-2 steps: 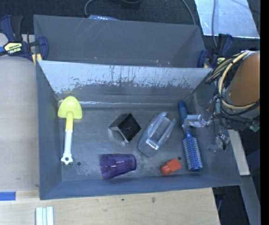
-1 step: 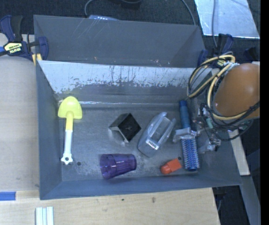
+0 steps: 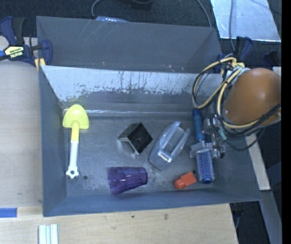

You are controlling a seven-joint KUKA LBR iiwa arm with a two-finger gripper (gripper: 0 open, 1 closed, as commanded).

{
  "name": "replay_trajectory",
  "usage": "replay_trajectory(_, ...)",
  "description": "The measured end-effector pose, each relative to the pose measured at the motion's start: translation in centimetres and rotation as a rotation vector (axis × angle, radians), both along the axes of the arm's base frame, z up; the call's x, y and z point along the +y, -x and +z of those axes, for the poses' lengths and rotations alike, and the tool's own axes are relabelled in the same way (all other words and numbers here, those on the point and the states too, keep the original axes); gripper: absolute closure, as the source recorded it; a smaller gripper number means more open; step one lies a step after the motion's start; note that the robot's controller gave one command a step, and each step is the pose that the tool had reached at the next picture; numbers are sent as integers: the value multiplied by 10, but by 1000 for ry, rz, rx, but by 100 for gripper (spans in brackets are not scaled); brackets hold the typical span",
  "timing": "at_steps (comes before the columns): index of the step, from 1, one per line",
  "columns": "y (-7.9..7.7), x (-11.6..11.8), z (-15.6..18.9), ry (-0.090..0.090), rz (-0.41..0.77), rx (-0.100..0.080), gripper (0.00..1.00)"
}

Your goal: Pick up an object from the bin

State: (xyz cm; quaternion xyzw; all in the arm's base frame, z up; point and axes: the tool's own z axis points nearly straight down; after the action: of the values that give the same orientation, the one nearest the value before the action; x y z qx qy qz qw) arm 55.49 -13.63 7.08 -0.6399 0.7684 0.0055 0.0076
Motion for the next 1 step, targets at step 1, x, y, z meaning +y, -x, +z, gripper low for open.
replay_trajectory(1, 0, 0, 0, 0, 0, 0, 100)
